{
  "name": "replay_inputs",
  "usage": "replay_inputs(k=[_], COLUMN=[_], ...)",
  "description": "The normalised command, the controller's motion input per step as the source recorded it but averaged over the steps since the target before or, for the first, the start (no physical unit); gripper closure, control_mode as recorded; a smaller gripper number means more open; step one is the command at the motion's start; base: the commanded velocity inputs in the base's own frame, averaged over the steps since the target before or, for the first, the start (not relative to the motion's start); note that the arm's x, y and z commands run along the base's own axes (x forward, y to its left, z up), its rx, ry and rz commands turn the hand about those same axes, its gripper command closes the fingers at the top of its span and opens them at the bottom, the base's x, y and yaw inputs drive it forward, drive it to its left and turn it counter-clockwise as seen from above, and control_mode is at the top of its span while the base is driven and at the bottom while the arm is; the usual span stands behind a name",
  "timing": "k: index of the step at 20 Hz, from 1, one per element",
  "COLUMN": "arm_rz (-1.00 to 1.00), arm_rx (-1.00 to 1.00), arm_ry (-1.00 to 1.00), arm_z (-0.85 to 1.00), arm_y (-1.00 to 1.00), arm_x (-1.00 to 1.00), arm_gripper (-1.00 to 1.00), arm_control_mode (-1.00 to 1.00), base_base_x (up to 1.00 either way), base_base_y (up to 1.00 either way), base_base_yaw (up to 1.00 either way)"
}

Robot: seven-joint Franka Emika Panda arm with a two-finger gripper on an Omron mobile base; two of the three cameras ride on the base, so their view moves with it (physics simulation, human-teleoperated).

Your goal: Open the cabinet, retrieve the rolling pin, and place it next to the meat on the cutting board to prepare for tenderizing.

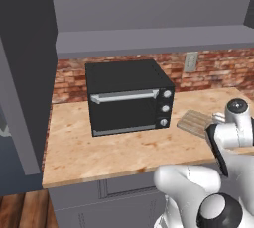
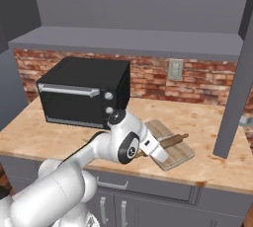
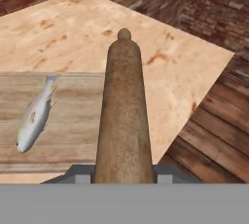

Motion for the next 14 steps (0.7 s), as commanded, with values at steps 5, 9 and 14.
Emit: replay_inputs(k=[5, 9, 14], arm_rz=[-0.02, 0.0, 0.0], arm_rx=[0.0, 0.0, 0.01], arm_ry=[-0.02, 0.0, 0.0], arm_z=[-0.14, -0.05, -0.09], arm_y=[-0.17, -0.28, -0.23], arm_x=[0.27, 0.22, 0.15], arm_gripper=[1.0, 1.0, 1.0], arm_control_mode=[-1.0, -1.0, -1.0], base_base_x=[0.0, 0.0, 0.0], base_base_y=[0.0, 0.0, 0.0], base_base_yaw=[0.0, 0.0, 0.0])
